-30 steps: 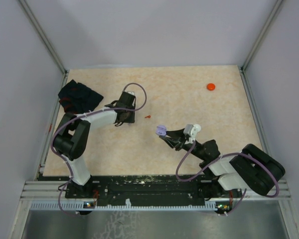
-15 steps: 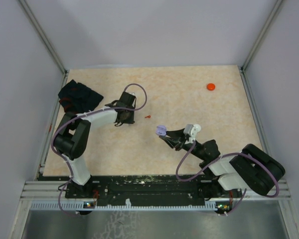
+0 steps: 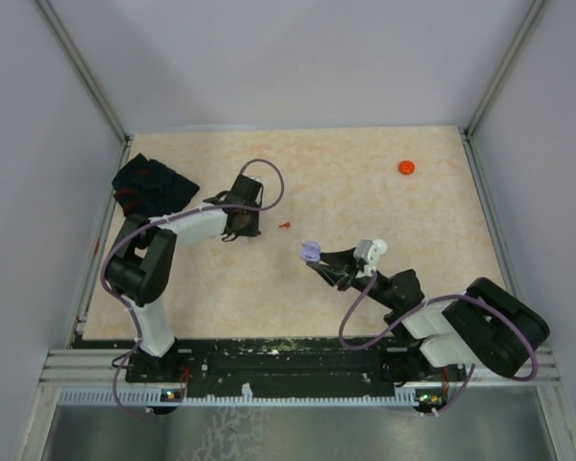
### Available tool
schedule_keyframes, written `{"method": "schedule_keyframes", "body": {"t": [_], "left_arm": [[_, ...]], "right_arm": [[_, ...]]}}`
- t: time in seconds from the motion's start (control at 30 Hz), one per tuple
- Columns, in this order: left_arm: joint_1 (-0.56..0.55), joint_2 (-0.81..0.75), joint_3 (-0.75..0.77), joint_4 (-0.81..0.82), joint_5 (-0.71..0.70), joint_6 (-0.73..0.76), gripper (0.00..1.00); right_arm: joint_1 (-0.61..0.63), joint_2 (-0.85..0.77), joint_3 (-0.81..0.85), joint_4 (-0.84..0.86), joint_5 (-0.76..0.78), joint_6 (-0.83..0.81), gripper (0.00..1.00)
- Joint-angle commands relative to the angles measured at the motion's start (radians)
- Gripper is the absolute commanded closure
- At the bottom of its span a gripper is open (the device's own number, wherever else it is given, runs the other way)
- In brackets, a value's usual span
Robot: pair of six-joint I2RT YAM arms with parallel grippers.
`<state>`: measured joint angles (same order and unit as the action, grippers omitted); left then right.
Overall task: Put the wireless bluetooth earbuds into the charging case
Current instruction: Pick up the earbud from the center of the board.
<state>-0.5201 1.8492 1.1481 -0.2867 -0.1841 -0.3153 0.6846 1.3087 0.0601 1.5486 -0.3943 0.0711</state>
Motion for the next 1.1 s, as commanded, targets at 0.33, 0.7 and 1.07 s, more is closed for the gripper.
{"method": "schedule_keyframes", "body": {"t": [0.33,0.7,1.07], "left_arm": [[0.003,-0.319,-0.216,0.206,0.135,-0.029,0.90],[-0.003,-0.656,-0.526,0.669,0.439,-0.097,0.89],[-0.144,-0.780,-0.684,1.109,0.580,-0.117,0.89]], "right_arm": [[0.003,-0.037,0.021,0.056,-0.010,0.000,1.00],[0.003,-0.038,0.018,0.059,-0.005,-0.002,1.00],[0.004,-0.035,0.014,0.079,-0.006,0.003,1.00]]}}
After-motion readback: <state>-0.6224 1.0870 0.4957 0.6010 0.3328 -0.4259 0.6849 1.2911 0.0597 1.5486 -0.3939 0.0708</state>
